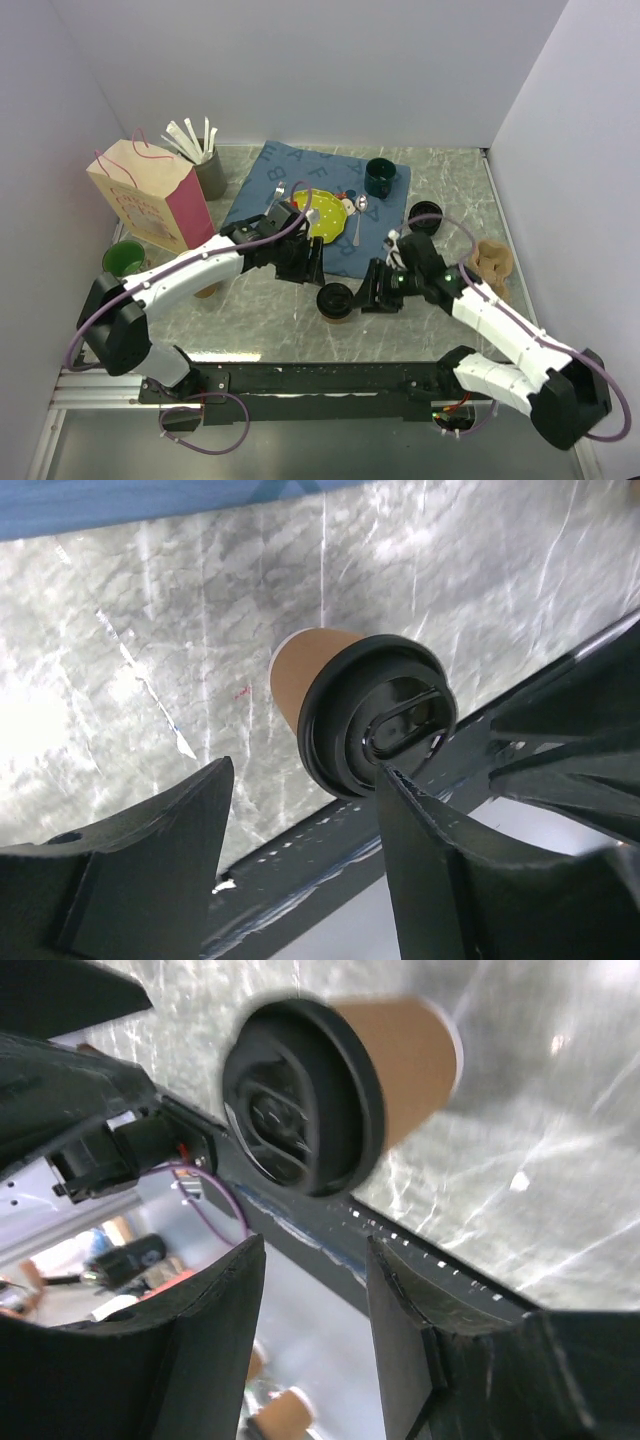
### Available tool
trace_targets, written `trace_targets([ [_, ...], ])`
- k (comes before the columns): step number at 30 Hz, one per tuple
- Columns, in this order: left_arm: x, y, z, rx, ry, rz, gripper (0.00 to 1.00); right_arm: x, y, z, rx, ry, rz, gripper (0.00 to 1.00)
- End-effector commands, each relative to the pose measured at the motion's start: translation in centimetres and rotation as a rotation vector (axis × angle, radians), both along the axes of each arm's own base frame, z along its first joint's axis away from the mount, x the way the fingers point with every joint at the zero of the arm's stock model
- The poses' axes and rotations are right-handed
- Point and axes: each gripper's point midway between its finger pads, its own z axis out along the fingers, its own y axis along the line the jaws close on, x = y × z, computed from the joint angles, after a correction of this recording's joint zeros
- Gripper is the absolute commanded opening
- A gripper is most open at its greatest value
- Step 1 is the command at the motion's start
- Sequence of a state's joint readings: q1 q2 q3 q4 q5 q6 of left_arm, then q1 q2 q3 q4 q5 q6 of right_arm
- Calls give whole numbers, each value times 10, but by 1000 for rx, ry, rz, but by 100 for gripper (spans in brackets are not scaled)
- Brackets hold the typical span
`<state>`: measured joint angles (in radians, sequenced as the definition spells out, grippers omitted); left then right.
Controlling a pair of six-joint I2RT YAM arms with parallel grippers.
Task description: Pack the takeout coffee
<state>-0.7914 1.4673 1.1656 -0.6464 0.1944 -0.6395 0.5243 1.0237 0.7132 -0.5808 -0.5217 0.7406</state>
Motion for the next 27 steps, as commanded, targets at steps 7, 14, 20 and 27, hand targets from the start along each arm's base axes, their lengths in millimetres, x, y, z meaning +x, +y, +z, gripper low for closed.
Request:
trace_targets([
  [7, -3, -17, -15, -56, -33, -182, 64, 9, 20, -5, 114, 10, -130, 50],
  [14, -6, -13, -37, -30, 10, -150, 63, 13, 31, -3, 117, 2, -93, 47],
  [20, -10, -9, -45, -39, 23, -116, 62, 23, 24, 7, -20, -52, -74, 47],
  [27, -11, -8, -49, -37, 32, -93, 62, 31, 16, 13, -186, -93, -47, 46],
])
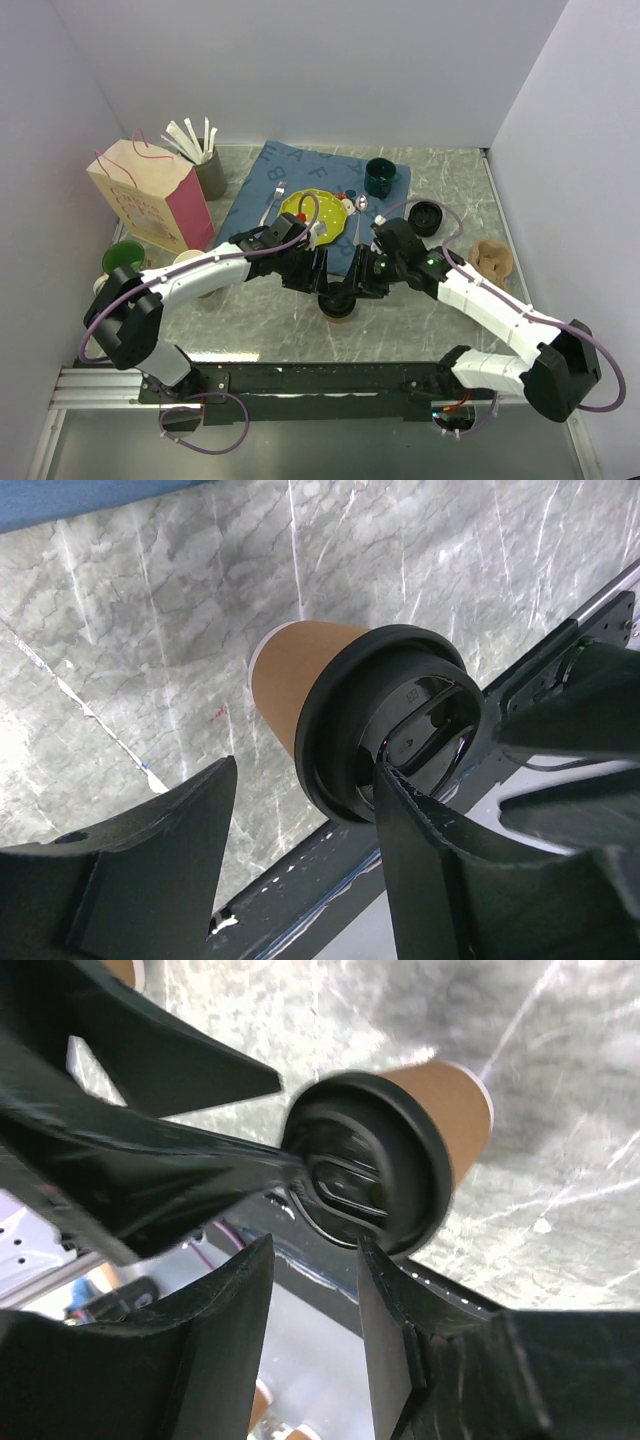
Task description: Pack the takeout coffee
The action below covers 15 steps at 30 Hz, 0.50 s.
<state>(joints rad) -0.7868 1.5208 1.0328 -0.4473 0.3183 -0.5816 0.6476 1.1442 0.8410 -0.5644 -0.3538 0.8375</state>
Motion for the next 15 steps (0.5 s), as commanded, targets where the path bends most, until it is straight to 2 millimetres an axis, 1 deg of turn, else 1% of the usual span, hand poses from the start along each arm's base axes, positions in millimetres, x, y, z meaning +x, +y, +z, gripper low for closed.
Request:
trace_targets([
  [1, -3, 7, -12, 31, 5, 21, 62, 13, -11, 2, -130, -61, 2, 46],
  [3, -3, 8, -16, 38, 9, 24, 61, 17, -15, -5, -172, -72, 9, 45],
  [5, -5, 10, -21, 47, 16, 27, 61, 19, -17, -16, -206, -62, 18, 42],
  [6, -5, 11, -22, 49, 16, 33, 61, 19, -19, -22, -227, -58, 28, 38],
  [7, -7, 13, -27, 54, 21, 36, 61, 18, -23, -34, -262, -39, 32, 35],
  [9, -8, 15, -32, 59, 32, 50, 61, 14, -28, -46, -301, -18, 33, 31],
  [10, -11, 17, -38, 63, 42, 51, 61, 11, -32, -54, -318, -5, 32, 29],
  [13, -15, 20, -46, 72, 59, 63, 60, 7, -33, -56, -327, -9, 33, 24],
  [15, -14, 20, -44, 72, 51, 62, 60, 8, -34, -52, -324, -21, 30, 24],
])
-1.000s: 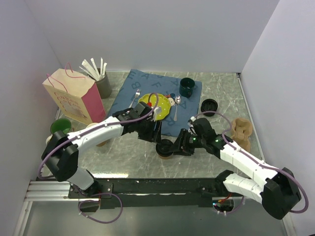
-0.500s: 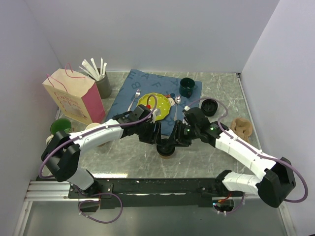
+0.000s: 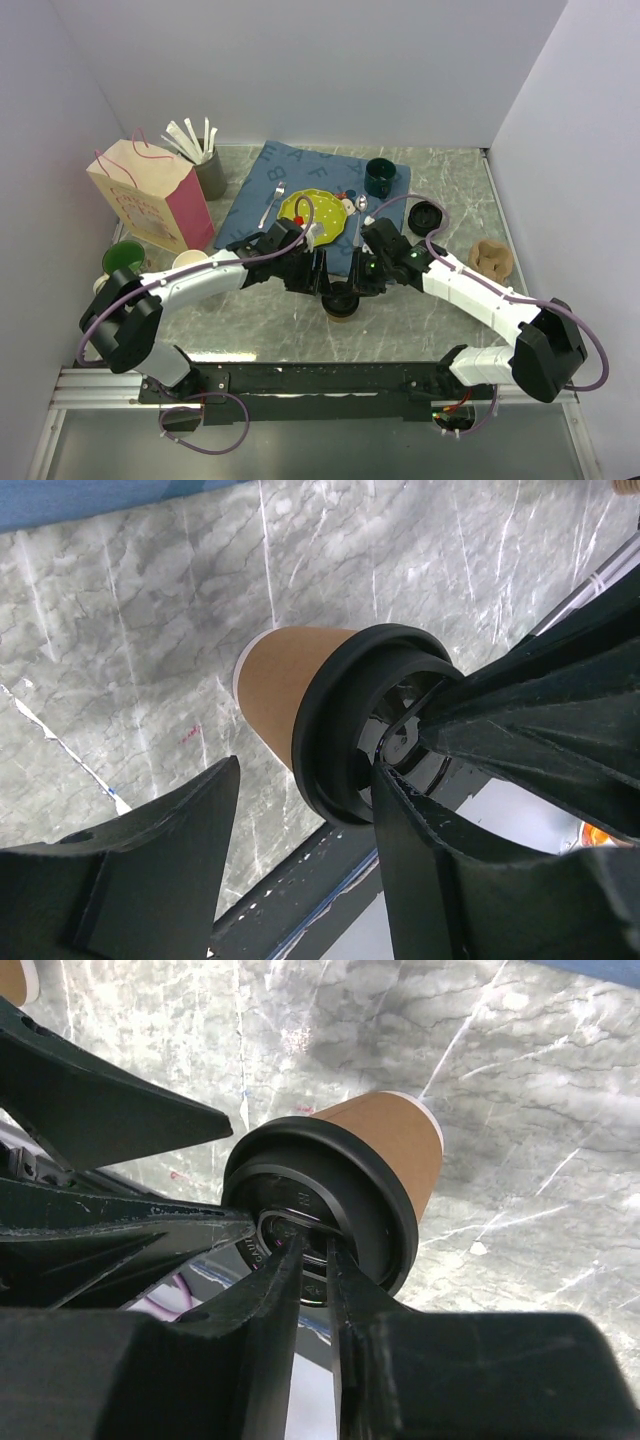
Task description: Pack the takeout coffee
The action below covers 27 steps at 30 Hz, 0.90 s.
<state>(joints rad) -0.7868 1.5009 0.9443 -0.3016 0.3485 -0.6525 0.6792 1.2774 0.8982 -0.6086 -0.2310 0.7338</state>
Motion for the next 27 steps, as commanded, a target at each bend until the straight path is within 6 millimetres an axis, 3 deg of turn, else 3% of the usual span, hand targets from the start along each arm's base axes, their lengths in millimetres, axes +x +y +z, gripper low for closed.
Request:
trace_targets([
  [1, -9, 28, -37, 157, 35, 29, 60, -5, -25, -17, -133, -12, -9, 24],
  [6, -1, 21, -16, 149, 13, 21, 60, 0, -18, -6, -114, -36, 7, 24],
  [13, 18, 7, 53, 74, -82, 29, 64, 1, -14, -3, -120, -38, 16, 24],
  [16, 14, 8, 64, 56, -87, 26, 63, 0, -13, -2, -123, -35, 19, 24],
  [20, -2, 10, 56, 12, -38, 19, 58, 1, -9, 2, -110, -41, 23, 25],
  [21, -9, 14, 45, 21, -15, 18, 57, 2, -8, 4, -104, -47, 26, 25],
  [27, -22, 11, 30, -31, 42, 25, 55, 4, 0, 10, -95, -54, 37, 25],
])
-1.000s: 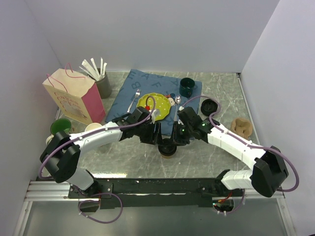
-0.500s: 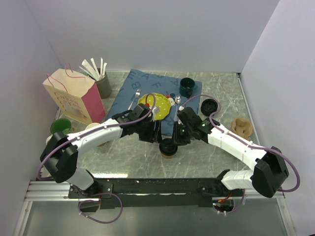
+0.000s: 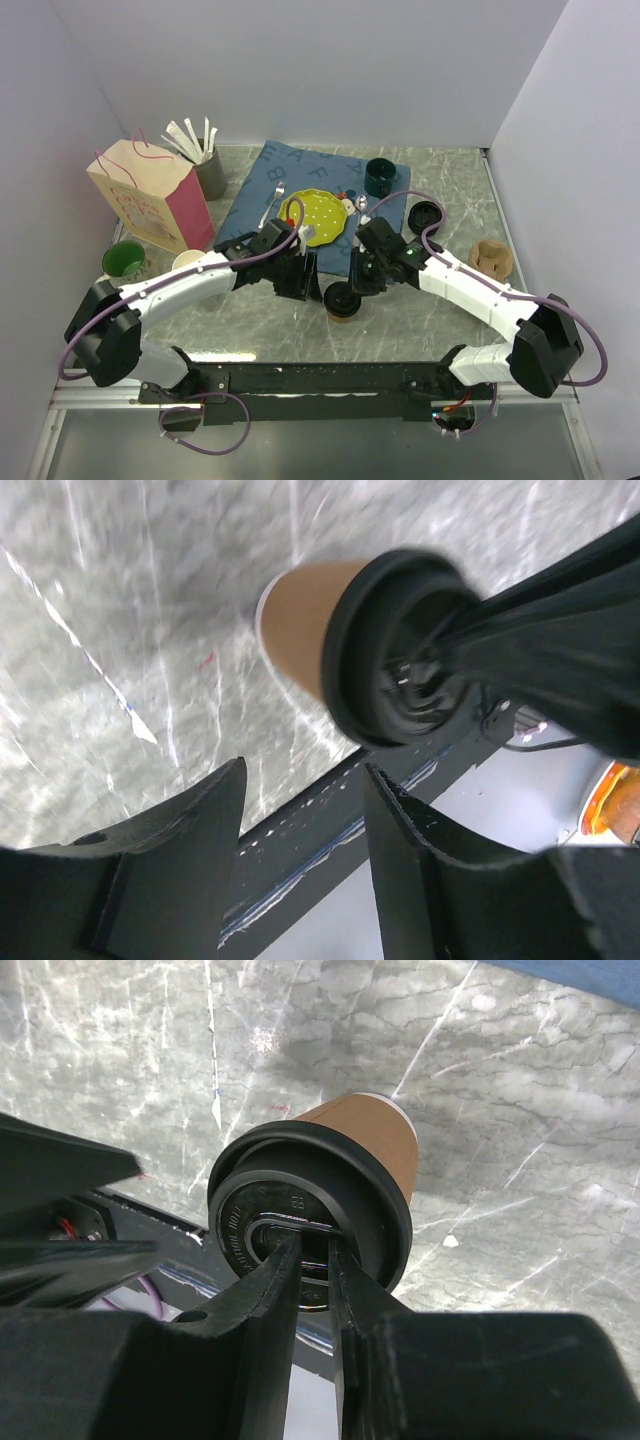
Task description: Pack the takeout coffee
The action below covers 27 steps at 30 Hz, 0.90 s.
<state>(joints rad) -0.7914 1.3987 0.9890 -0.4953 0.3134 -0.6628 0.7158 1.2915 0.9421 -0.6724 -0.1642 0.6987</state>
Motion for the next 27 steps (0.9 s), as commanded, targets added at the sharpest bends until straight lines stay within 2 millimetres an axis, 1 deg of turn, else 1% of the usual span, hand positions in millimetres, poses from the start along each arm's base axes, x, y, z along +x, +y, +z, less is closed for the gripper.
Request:
trace_targets([
  [1, -7, -12, 4, -86, 25, -4, 55, 6, 4, 9, -18, -26, 6, 25],
  [4, -8, -14, -6, -74, 40, -8, 55, 6, 9, 10, -8, -22, 13, 25],
  [8, -10, -17, -9, -81, 47, -15, 55, 7, 11, 9, -11, -21, 13, 25],
  [22, -16, -16, -29, -50, 73, -9, 53, 6, 15, 5, -13, -9, 8, 25],
  [26, -15, -9, -43, 11, 93, 27, 50, 6, 14, 0, -23, -6, 10, 25],
  [27, -17, -5, -51, 41, 108, 39, 50, 5, 13, -4, -25, -1, 13, 25],
])
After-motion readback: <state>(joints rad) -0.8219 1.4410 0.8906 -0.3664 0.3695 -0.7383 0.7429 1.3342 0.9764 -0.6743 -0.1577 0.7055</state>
